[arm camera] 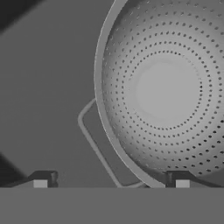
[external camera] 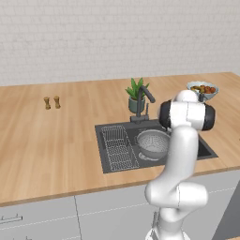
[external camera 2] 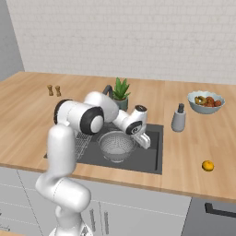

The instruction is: Put the colander in the sink, put the tangerine in the colander, and turn on the sink faucet and pour water over the colander.

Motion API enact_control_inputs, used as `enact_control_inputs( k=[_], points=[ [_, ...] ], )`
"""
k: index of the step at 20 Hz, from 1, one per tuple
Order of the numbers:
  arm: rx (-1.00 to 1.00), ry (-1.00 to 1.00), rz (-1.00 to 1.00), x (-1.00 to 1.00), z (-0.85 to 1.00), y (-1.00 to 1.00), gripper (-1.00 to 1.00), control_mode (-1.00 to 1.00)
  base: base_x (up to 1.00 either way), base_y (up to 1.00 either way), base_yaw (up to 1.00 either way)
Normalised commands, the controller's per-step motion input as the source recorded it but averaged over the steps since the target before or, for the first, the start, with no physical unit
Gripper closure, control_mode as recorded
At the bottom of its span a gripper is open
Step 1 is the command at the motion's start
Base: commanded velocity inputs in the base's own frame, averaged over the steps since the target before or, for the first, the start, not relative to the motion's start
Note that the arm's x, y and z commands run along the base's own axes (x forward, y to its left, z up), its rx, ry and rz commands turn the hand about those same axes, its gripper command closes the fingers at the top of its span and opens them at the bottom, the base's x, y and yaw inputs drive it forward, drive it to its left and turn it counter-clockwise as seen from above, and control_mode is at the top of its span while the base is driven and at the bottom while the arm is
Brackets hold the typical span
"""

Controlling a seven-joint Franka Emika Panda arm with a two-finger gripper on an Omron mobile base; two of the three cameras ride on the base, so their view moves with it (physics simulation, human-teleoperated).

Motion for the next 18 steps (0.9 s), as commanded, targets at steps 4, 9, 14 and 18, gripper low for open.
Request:
enact_control_inputs(
  k=[4,9,14,18],
  points=[
    [0.03,0.00,0.00,-0.25,0.51,-0.47,-1.00,-1.00,0.00,0.00,0.00],
    [0.00,0.00,-0.04,-0.30,0.61,-0.36,-1.00,-1.00,0.00,0.00,0.00],
    [0.00,0.00,-0.42,-0.36,0.42,-0.25,-1.00,-1.00,0.00,0.00,0.00],
    [0.00,0.00,-0.73,-0.30,0.29,-0.24,-1.00,-1.00,0.00,0.00,0.00]
  ],
)
